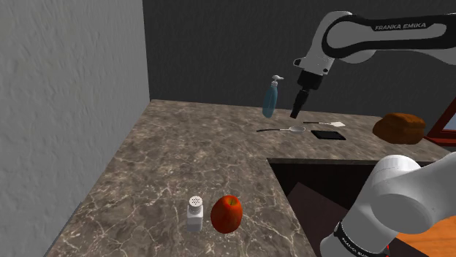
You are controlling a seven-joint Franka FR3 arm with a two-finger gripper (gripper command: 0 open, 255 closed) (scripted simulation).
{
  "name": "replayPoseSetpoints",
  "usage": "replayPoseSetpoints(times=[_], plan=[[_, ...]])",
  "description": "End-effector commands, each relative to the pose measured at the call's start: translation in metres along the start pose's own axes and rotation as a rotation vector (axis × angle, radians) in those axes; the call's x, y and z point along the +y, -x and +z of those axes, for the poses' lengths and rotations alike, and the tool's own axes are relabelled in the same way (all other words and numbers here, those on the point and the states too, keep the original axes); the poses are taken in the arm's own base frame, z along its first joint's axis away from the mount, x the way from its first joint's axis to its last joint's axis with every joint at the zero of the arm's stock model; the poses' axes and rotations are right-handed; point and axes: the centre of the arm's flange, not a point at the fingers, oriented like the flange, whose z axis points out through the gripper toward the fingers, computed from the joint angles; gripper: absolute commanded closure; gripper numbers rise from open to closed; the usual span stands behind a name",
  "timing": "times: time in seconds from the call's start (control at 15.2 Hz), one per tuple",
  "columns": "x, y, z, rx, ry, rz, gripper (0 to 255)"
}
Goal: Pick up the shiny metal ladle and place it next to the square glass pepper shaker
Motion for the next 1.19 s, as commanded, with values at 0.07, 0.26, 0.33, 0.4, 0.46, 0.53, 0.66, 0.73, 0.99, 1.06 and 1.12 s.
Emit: replayPoseSetpoints(times=[0.07, 0.26, 0.33, 0.4, 0.46, 0.53, 0.66, 0.73, 0.99, 1.06, 1.12], plan=[[0.037, -0.004, 0.016, -0.023, -0.004, -0.081, 0], [0.073, -0.007, 0.033, -0.044, -0.009, -0.158, 0], [0.085, -0.008, 0.039, -0.052, -0.011, -0.184, 0], [0.097, -0.010, 0.045, -0.059, -0.013, -0.209, 0], [0.109, -0.012, 0.050, -0.066, -0.015, -0.235, 0], [0.121, -0.014, 0.056, -0.073, -0.016, -0.260, 0], [0.144, -0.020, 0.068, -0.088, -0.020, -0.311, 0], [0.156, -0.023, 0.074, -0.095, -0.022, -0.337, 0], [0.201, -0.038, 0.098, -0.124, -0.028, -0.439, 0], [0.212, -0.042, 0.104, -0.132, -0.030, -0.465, 0], [0.223, -0.047, 0.110, -0.139, -0.032, -0.490, 0]])
